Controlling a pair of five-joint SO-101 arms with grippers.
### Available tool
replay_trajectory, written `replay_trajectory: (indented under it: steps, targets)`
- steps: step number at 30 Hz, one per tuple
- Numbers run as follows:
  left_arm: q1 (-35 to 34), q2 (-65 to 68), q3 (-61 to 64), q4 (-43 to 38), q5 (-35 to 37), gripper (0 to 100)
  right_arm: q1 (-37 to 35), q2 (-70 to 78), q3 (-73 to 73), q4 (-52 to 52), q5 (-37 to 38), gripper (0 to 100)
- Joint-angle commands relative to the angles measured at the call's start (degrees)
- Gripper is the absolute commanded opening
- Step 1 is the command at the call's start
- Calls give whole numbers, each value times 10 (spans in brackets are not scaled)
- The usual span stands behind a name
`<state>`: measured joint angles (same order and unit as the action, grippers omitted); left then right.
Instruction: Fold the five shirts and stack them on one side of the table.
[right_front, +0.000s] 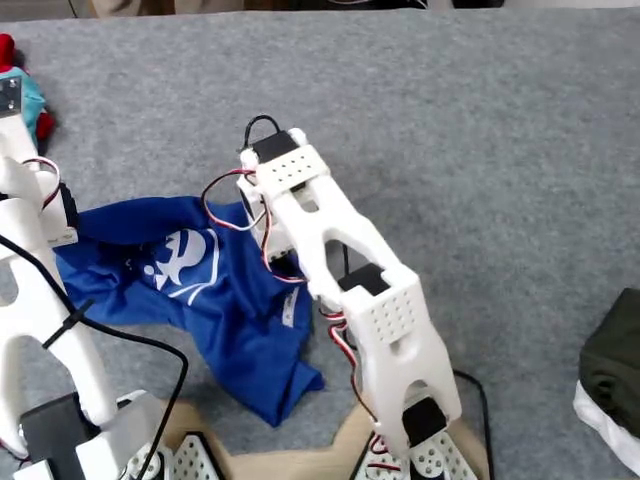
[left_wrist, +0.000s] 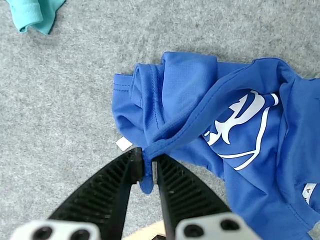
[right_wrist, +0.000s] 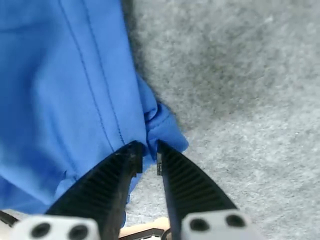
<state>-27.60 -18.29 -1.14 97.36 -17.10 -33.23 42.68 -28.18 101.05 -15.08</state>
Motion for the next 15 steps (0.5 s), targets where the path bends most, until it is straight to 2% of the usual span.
replay_trajectory:
  steps: [1, 13, 15]
  targets:
    - [-5, -4, 0, -4, 6, 19, -9, -4, 9, 10, -2, 152]
    - [-5, -4, 0, -4, 6, 19, -19, -6, 15, 10, -2, 158]
    - [-5, -4, 0, -4, 6, 19, -30, -4, 15, 10, -2, 129]
